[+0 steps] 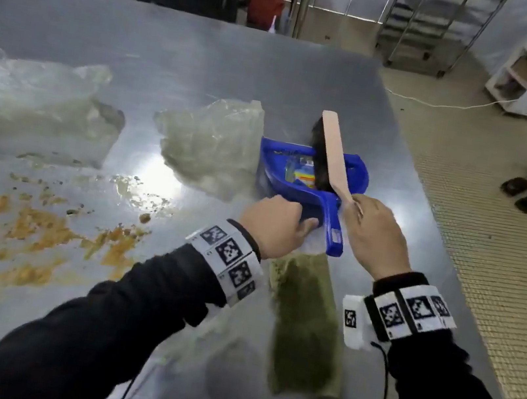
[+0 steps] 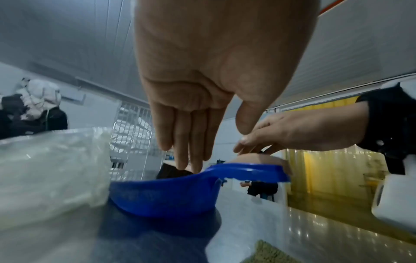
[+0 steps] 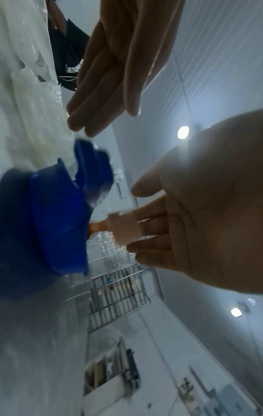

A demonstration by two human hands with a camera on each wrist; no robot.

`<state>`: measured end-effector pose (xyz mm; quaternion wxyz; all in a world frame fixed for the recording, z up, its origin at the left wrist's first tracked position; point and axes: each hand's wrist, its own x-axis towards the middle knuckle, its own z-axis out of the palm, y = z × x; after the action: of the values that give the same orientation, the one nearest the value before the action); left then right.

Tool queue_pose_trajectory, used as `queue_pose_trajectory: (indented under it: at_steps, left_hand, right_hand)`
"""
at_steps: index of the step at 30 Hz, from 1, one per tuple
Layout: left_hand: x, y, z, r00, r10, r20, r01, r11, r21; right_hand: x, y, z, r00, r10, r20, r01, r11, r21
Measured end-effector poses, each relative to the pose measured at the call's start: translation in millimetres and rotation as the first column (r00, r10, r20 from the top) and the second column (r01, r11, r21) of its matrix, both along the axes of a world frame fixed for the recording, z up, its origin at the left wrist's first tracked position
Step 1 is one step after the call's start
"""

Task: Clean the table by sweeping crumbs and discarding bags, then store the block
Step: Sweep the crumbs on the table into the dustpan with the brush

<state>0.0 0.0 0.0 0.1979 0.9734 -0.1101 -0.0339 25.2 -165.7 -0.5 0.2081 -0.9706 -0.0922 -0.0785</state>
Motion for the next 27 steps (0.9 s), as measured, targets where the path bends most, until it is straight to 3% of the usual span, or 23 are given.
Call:
queue_pose_trajectory:
  at_steps: [2,6,8,10,13,15,17,19,24,27]
  left_hand:
    - [12.9,-19.4,-6.5,0.996,0.05,-0.068,-0.054,0.997,-0.056]
    - [32.3,-50.3,-13.0,0.971,0.142,-0.195,-0.172,0.974,-0.149]
    - [39.1,-57.3,-14.9,0.95,0.185,-0.253,-0.246,0.94,-0.237]
    - [46.2,-60.1,-21.7,0.916,0.211,-0.341,-0.328,0.884,-0.333]
    - [49.3,-63.7,-34.5,0.849,0.245,-0.468,-0.496,0.675,-0.546]
    - [45.9,-68.6,-38.6,0.816,0.206,-0.541,-0.564,0.493,-0.663]
    - [40.9,-70.6,-42.2,0.806,0.207,-0.554,-0.586,0.407,-0.701]
    - [37.0,-69.4,-50.3,0.829,0.234,-0.508,-0.556,0.434,-0.709]
    - [19.6,-55.6,-57.8,0.843,0.218,-0.491,-0.533,0.462,-0.709]
    - [-1.3,-47.4,-54.3,0.888,0.208,-0.411,-0.454,0.541,-0.707]
  right_hand:
    - [9.9,-6.5,-2.0,0.985,0.011,-0.173,0.012,0.991,0.133]
    - [28.8,-15.9,-12.2,0.937,0.003,-0.349,0.126,0.93,0.347]
    - [37.4,-22.1,-12.1,0.883,0.005,-0.469,0.266,0.819,0.509]
    - [41.3,-27.4,-8.9,0.794,0.122,-0.596,0.405,0.625,0.668]
    - [44.5,-34.1,-6.3,0.705,0.254,-0.662,0.514,0.46,0.724]
    - [44.1,-34.6,-8.7,0.693,0.25,-0.676,0.541,0.44,0.717]
    - [38.0,-29.3,-11.3,0.717,0.193,-0.669,0.528,0.477,0.703]
    - [25.8,-22.0,-13.4,0.742,0.145,-0.655,0.521,0.49,0.699]
    - [-9.7,-8.9,-17.7,0.767,0.054,-0.64,0.571,0.399,0.718]
    - [-35.7,-1.3,-14.7,0.799,0.013,-0.601,0.552,0.38,0.742]
